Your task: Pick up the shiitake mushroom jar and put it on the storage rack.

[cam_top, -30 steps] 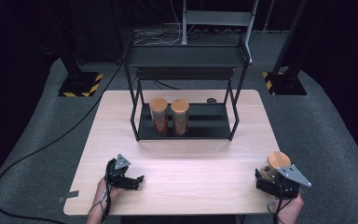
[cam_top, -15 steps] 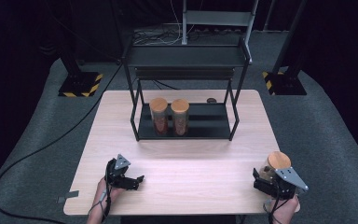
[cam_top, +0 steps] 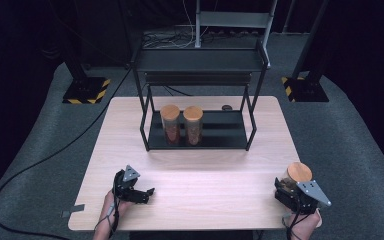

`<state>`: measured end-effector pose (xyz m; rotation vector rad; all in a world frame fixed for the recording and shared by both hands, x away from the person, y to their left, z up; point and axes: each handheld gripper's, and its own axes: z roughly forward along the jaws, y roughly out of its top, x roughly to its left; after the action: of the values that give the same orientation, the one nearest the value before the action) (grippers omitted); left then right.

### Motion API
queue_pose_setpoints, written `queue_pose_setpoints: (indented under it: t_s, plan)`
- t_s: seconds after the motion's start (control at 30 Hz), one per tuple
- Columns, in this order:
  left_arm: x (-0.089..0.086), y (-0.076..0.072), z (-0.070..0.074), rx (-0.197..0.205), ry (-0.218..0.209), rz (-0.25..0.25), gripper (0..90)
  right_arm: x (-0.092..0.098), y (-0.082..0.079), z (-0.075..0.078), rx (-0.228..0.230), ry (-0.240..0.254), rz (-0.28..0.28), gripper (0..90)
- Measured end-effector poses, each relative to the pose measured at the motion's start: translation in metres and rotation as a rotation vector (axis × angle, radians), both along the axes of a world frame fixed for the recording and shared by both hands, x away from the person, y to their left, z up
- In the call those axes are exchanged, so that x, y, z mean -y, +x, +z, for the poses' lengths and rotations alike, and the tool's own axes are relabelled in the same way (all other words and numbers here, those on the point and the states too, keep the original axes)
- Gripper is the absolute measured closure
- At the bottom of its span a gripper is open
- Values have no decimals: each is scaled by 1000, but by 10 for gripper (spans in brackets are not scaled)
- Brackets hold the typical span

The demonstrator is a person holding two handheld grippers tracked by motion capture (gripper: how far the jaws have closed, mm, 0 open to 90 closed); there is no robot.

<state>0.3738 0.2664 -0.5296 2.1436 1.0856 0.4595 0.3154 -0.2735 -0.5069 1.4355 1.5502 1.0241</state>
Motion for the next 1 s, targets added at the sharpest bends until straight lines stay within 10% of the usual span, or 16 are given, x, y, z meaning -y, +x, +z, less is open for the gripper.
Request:
queue_pose_setpoints:
  t_s: [0.47,1.0]
  plan:
    - [0,0,0,0,-1,1,4,-2,-3,0,40,48,12,249]
    - [0,0,0,0,-1,1,4,-16,-8,24,86,-15,44,249]
